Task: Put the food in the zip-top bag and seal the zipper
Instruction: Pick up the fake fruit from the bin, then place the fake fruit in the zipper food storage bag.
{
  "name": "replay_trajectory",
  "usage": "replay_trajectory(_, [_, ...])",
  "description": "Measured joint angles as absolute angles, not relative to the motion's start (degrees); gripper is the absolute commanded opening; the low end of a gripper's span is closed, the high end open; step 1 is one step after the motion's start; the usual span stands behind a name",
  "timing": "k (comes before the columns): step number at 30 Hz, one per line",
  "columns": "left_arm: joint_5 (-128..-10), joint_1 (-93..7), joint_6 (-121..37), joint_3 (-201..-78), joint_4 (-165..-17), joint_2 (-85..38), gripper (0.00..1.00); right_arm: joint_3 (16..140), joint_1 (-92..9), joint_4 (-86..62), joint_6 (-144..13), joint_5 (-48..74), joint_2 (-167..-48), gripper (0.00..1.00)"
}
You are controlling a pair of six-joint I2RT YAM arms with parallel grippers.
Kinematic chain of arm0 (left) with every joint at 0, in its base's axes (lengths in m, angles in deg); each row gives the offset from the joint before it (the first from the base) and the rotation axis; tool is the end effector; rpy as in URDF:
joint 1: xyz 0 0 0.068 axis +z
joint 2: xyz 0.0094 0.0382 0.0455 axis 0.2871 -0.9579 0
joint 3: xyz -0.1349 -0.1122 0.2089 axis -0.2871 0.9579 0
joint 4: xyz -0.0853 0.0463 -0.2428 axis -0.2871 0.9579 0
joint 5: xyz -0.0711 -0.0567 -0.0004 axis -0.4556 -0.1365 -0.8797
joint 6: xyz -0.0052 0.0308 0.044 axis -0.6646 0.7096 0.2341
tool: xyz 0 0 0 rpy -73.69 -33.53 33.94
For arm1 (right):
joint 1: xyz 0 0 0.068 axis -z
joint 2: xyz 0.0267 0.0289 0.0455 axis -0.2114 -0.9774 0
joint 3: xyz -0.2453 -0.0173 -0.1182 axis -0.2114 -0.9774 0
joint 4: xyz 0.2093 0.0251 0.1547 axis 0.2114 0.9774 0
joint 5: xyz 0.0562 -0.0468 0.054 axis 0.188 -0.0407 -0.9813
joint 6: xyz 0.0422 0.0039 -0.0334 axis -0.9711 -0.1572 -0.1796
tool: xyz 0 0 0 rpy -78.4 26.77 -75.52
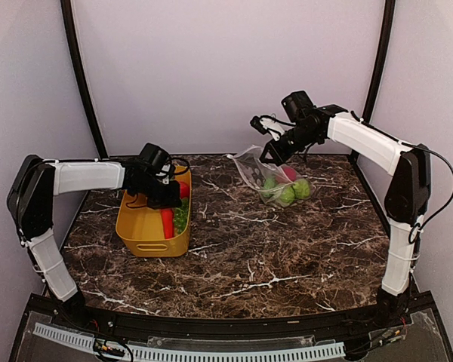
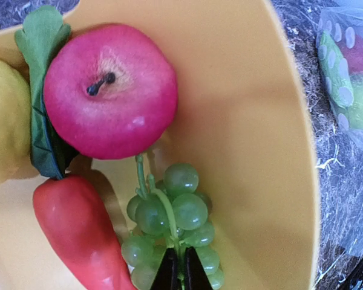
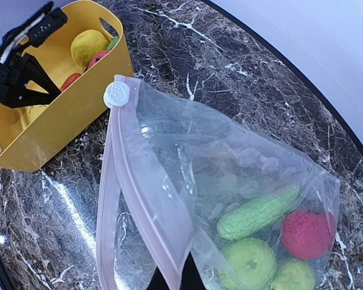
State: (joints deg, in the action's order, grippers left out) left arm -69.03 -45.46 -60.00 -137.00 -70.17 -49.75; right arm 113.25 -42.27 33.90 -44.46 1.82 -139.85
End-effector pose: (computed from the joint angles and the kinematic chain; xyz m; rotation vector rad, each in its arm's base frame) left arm 0.3333 -0.1890 0.2068 0.0438 2.5516 -0.6079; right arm 0.3764 0.2314 0.3234 -1.0594 2.1965 0.5319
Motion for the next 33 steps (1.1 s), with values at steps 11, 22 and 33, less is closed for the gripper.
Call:
replay_trajectory(11, [-67.2,-45.5,-53.2,-145.0,-64.8,-41.4,0.01,113.6,-42.3,34.3,-44.2,1.8,-139.9,0.00])
replay_trajectory(22, [-71.0,-45.5,-49.3,-152.9,-65.7,-36.4,0.01,114.7,-42.3,35.0,-44.2,2.8,-139.9,0.00])
replay_trajectory(33, [-76.8,-47.6,-51.4,-153.7,-82.1,-35.5,0.01,115.8,-42.8,35.7,-44.4,2.6,-139.9,0.00])
